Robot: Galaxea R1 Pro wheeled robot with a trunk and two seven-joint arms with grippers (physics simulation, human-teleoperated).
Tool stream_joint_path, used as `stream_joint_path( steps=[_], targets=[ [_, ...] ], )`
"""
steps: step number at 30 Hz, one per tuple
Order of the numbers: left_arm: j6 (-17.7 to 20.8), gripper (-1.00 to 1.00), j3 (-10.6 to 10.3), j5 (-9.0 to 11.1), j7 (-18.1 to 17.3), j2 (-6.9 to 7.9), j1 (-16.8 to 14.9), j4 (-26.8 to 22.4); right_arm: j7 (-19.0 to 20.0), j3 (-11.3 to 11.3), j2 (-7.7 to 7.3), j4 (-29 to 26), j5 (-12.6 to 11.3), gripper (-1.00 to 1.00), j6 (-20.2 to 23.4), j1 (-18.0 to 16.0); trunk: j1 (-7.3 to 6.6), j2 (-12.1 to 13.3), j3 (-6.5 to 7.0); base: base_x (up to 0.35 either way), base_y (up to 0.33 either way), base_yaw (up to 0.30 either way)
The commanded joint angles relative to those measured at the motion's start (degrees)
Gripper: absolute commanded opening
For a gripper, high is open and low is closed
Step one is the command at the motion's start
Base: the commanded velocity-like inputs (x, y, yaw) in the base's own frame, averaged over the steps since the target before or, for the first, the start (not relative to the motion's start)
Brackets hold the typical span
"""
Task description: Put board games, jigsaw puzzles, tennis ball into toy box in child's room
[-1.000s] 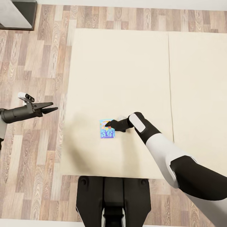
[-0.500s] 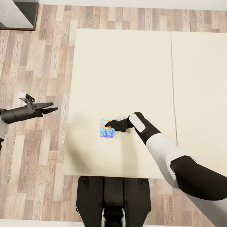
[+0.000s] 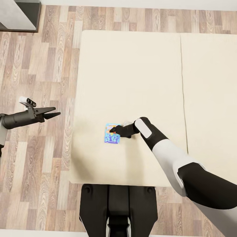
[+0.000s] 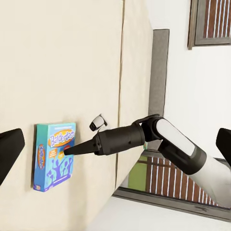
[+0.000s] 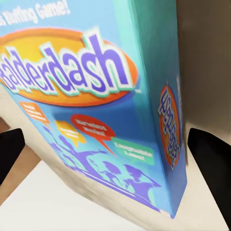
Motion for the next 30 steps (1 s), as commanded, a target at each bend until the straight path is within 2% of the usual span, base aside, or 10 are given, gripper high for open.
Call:
stream_joint_path(
  steps=[1, 16, 30],
  targets=[
    [0.6, 1.0, 0.0, 0.0, -0.2, 0.02, 0.0, 0.0, -0.4, 0.2, 0.0, 0.0, 0.0, 1.0, -0.2, 0.0, 0.06, -0.1, -0.06, 0.001, 0.047, 0.0],
    [0.6, 1.0, 0.0, 0.0, -0.2, 0.02, 0.0, 0.0, -0.4, 0.2, 0.0, 0.0, 0.0, 1.0, -0.2, 0.0, 0.06, -0.1, -0.06, 0.0, 0.136, 0.0],
    [0.6, 1.0, 0.0, 0.0, -0.2, 0.02, 0.0, 0.0, -0.4, 0.2, 0.0, 0.0, 0.0, 1.0, -0.2, 0.0, 0.06, -0.1, -0.06, 0.0, 0.035, 0.0]
  ],
)
